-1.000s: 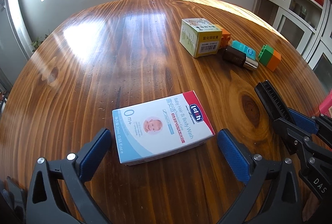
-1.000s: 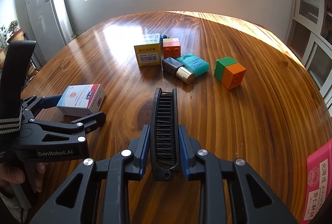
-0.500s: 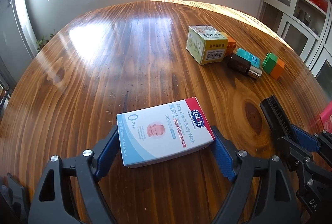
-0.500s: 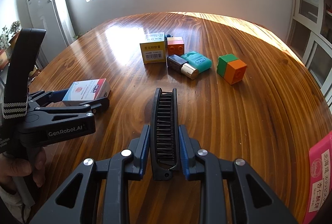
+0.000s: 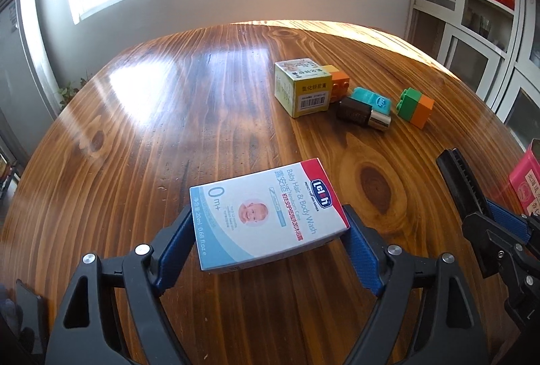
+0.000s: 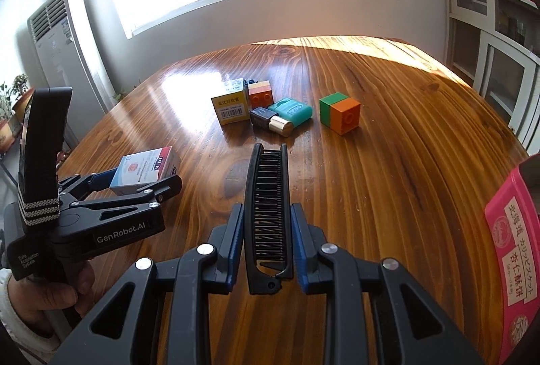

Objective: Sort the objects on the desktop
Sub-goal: 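Carry the baby wash box and black comb over to the pink tin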

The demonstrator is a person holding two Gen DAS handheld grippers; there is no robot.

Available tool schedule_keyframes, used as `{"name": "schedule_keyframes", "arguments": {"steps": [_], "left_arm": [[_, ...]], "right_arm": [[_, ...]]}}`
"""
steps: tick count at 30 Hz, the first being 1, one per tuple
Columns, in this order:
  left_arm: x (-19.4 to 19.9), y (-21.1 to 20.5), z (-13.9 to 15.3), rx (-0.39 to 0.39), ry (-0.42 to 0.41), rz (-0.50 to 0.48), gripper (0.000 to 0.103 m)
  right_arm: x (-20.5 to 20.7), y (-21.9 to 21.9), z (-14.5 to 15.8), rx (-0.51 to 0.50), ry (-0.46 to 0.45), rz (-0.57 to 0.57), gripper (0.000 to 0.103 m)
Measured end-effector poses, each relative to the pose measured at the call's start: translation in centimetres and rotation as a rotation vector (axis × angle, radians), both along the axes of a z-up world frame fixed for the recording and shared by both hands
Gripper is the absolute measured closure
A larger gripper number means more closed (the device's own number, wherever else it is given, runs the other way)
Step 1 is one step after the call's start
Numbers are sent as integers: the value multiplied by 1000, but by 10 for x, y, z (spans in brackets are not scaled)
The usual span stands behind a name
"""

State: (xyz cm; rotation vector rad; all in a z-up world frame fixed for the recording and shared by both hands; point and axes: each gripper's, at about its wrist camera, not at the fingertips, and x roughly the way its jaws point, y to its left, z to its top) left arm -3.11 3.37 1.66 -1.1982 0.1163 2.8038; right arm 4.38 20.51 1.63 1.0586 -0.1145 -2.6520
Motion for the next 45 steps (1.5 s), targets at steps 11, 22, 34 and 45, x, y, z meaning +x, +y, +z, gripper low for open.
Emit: {"name": "schedule_keyframes", "arguments": {"steps": [11, 22, 34, 45], "left_arm": [[17, 31, 2, -16, 31, -53, 18], [32, 67, 9, 3, 53, -121, 18], [48, 123, 22, -31, 87, -219, 18], [59, 172, 35, -62, 116, -314, 18]], "right_arm": [[34, 39, 12, -67, 33, -111, 73], [69, 84, 32, -62, 100, -238, 73], [102, 156, 41, -81, 145, -421, 73], [121, 211, 36, -97, 157, -558, 73]]}}
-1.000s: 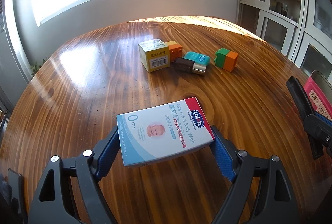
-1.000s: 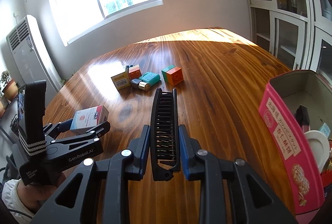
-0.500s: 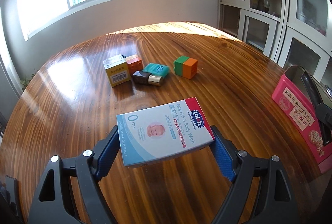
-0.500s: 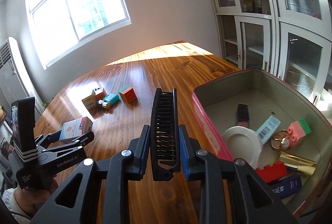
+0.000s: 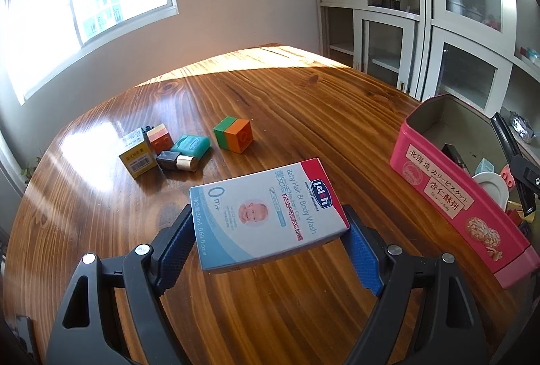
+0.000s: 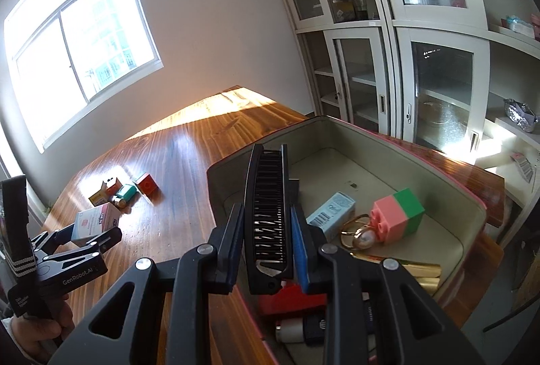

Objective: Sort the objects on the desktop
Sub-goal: 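Carry the baby wash box and black comb over to the pink tin, then lower the black comb into the tin and open the right tool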

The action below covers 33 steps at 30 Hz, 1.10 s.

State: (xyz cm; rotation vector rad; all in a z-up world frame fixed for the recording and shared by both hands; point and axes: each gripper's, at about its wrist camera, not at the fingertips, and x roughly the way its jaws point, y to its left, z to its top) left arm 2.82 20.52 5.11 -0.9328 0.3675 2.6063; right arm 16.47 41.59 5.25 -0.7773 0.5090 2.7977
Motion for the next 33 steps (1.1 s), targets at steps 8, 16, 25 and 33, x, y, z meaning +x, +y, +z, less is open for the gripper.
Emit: {"name": "schedule_keyframes", "arguments": {"steps": [8, 16, 25, 33], "left_arm": [[4, 23, 3, -15, 3, -35, 18], [7, 40, 6, -30, 7, -58, 18], [10, 57, 9, -34, 5, -84, 18], [15, 73, 19, -18, 11, -126, 18]], "right_arm": [[5, 18, -4, -4, -6, -34, 73], [7, 30, -11, -7, -22, -67, 73], [15, 40, -10, 6, 9, -100, 31], [29, 39, 4, 80, 74, -146, 27]]}}
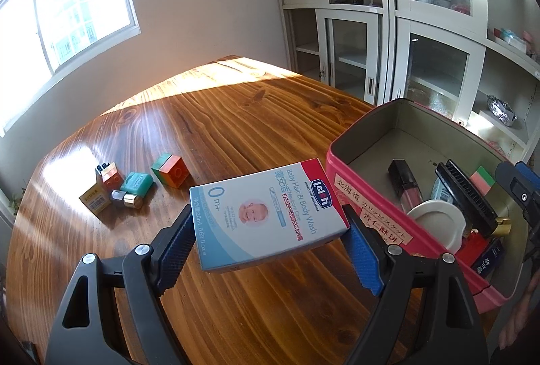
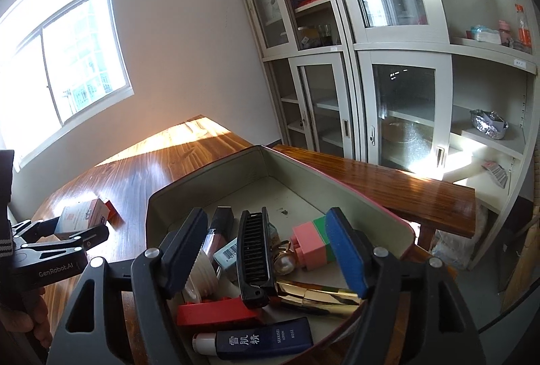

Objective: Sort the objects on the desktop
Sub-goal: 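Lower the black comb into the tin and open the right tool, then lower the baby wash box into the tin and open the left tool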

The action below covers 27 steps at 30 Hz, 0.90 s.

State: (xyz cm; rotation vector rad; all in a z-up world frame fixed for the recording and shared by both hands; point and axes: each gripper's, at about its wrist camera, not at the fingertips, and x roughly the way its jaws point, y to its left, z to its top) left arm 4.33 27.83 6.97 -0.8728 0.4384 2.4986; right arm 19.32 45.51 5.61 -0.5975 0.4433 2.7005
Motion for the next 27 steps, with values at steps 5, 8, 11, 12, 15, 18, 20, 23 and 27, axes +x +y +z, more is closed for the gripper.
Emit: {"name": "schedule_keyframes", "arguments": {"steps": [5, 8, 11, 12, 15, 18, 20, 23, 27], "left_arm": [[6, 16, 8, 15, 4, -47, 18], [9, 27, 10, 21, -2, -79, 18], [11, 38, 11, 27, -14, -109, 18], [12, 41, 11, 30, -19, -120, 18], [15, 51, 12, 43, -29, -160, 18], [17, 60, 11, 61, -53, -214, 17], [18, 67, 10, 89, -86, -256, 17], [20, 74, 10, 126, -127, -296, 17], [23, 77, 13, 163, -119, -316, 17]], "right_arm": [[7, 8, -1, -11, 9, -23, 27], [11, 12, 0, -9, 15, -42, 27], [13, 15, -1, -12, 17, -52, 27], [14, 17, -1, -13, 15, -54, 26], [15, 19, -3, -16, 11, -60, 26], [16, 22, -5, -24, 9, -66, 26], [17, 25, -6, -28, 9, -74, 26], [20, 29, -7, -36, 11, -88, 25], [21, 34, -9, -48, 9, -103, 24]]}}
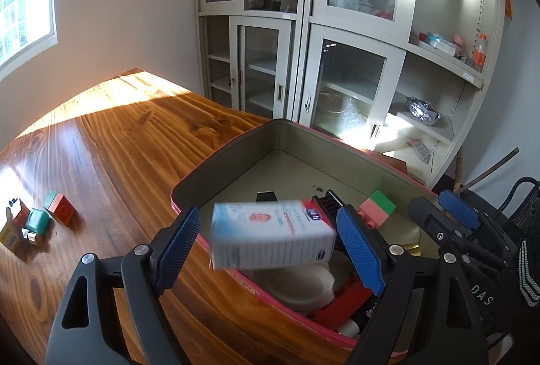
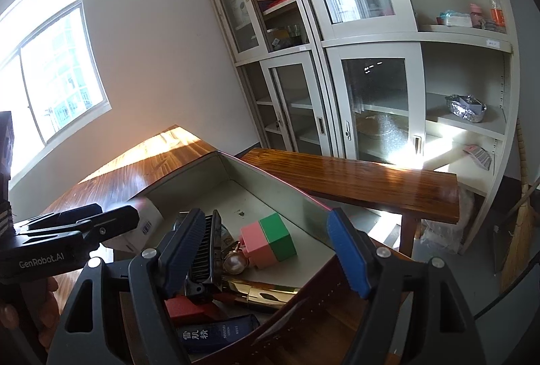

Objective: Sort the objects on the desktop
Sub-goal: 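Lower the baby wash box into the tin and open the left tool, then withdraw both open tools from the tin back over the table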

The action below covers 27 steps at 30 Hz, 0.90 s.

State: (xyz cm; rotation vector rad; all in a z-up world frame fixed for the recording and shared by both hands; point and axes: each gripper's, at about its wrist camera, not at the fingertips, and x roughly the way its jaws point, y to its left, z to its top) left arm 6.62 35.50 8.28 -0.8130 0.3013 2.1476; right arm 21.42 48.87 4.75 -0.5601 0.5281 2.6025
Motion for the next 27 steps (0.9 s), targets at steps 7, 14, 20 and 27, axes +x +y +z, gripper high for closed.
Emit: {"name": "schedule_keyframes", "arguments": {"steps": [7, 14, 20, 27], "left_arm": [[-8, -6, 4, 29, -10, 37, 16], [-10, -14, 0, 11, -10, 64, 16], [-9, -22, 1, 3, 15, 86, 16], [-14, -36, 1, -29, 53, 152, 16]], "right_arm": [[-2, 1, -2, -15, -4, 6, 24], [-4, -6, 0, -9, -6, 22, 24], [-7, -12, 2, -2, -12, 37, 23], [-14, -27, 5, 16, -23, 64, 23]]}}
